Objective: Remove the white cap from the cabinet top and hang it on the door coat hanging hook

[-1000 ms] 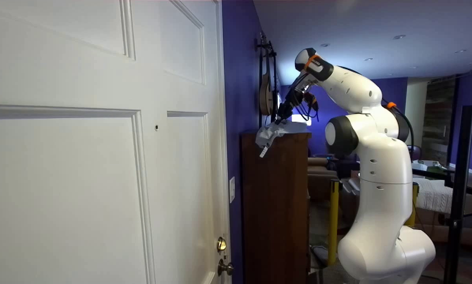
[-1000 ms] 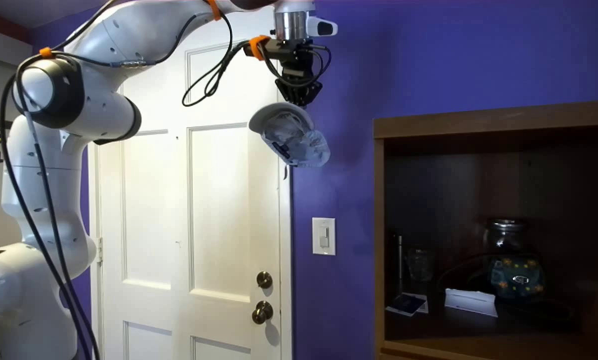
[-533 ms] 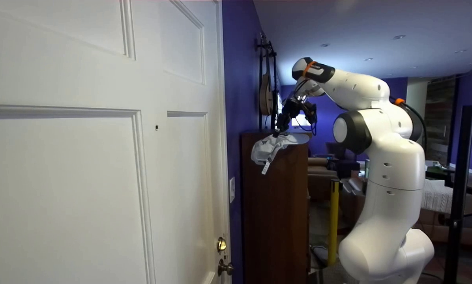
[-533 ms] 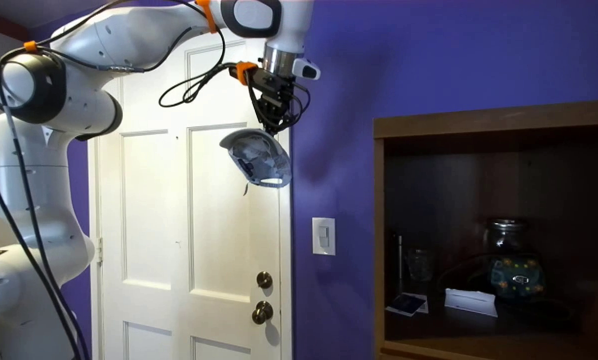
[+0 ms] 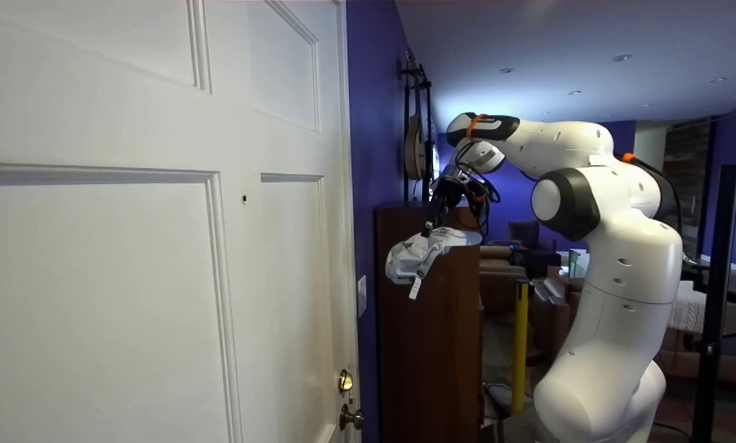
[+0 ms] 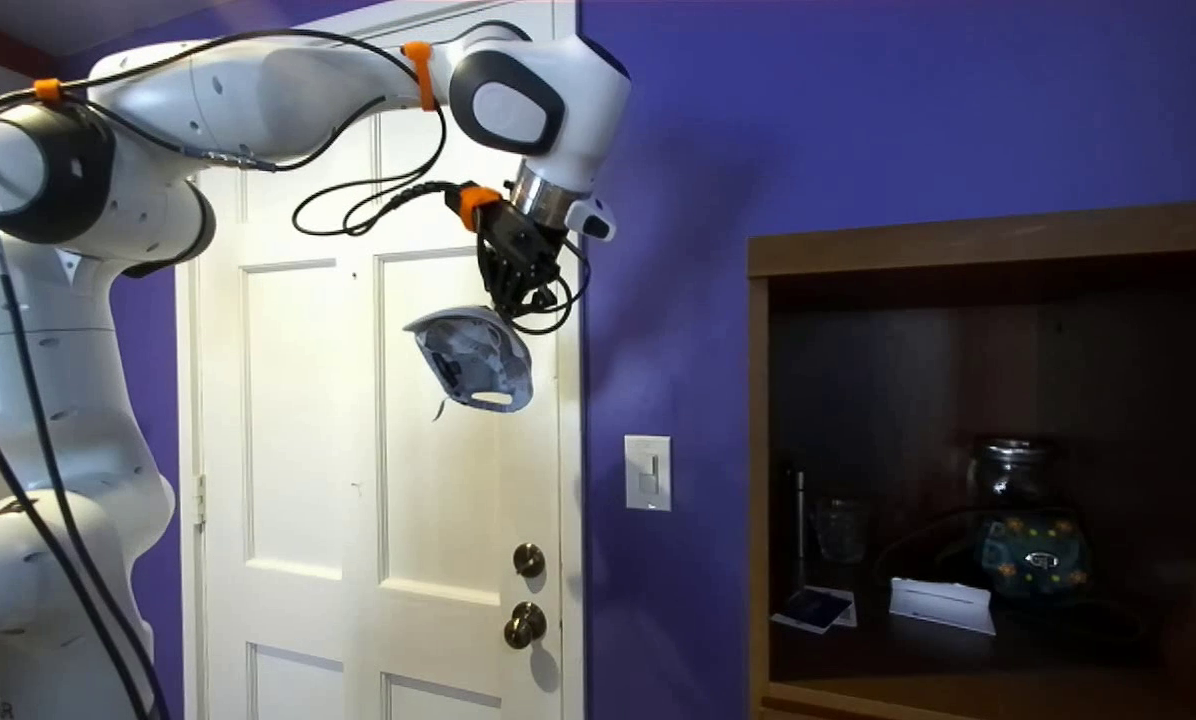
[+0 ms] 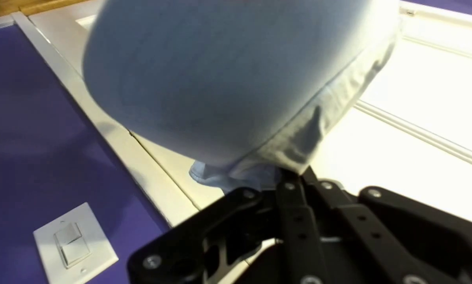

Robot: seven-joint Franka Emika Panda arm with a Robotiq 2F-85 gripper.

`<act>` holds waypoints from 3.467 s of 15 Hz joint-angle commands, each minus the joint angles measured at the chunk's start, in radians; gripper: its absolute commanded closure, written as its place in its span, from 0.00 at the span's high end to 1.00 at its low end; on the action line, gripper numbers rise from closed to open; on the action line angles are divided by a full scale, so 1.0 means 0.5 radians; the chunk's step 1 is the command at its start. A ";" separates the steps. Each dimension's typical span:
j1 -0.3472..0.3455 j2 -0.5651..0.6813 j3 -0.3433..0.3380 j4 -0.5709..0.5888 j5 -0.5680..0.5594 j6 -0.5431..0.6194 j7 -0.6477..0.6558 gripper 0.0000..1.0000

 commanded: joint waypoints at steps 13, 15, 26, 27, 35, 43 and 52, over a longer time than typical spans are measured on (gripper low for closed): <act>0.299 -0.192 -0.166 -0.335 0.066 0.090 0.031 0.01; 0.358 -0.284 -0.149 -0.466 0.069 0.132 0.049 0.01; 0.629 -0.792 0.008 -1.489 0.497 0.799 -0.057 0.01; 0.655 -0.801 0.016 -1.560 0.570 0.833 -0.108 0.01; 0.773 -0.769 0.122 -1.872 0.869 0.872 -0.593 0.01; 0.746 -0.725 0.138 -1.875 0.872 0.882 -0.637 0.01; 0.815 -0.658 0.246 -2.199 1.307 1.088 -1.238 0.01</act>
